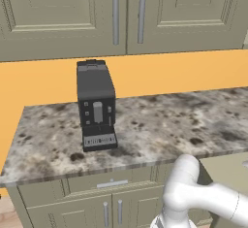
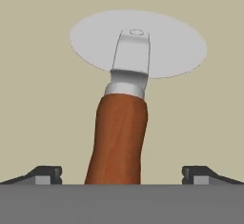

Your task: Take the pizza cutter from the drawer on the right and place it on the dining counter for cutting.

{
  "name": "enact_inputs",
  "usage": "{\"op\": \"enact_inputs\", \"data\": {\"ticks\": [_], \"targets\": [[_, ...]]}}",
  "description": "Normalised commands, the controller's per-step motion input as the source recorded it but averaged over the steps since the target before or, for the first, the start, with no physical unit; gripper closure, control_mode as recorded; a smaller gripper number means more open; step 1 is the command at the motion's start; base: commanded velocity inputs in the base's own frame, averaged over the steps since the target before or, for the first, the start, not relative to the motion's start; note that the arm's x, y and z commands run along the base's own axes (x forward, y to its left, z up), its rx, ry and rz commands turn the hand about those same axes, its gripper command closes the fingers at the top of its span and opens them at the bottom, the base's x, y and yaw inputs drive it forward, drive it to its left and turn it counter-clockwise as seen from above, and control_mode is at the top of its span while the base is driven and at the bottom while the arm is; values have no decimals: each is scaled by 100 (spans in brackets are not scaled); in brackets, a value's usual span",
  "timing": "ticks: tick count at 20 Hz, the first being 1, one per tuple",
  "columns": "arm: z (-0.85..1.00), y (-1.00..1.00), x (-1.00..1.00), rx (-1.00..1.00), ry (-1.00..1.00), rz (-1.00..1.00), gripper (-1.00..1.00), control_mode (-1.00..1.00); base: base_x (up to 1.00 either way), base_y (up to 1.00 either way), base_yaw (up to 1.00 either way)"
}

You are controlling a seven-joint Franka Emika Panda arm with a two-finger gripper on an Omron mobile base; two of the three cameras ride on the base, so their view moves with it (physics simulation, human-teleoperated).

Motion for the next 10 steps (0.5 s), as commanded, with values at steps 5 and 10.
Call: {"op": "enact_inputs", "data": {"ticks": [5,10], "targets": [[-16,-2,0,0,-2,0,-100,-100,0,0,0],[-22,0,-2,0,0,0,-100,-100,0,0,0]]}}
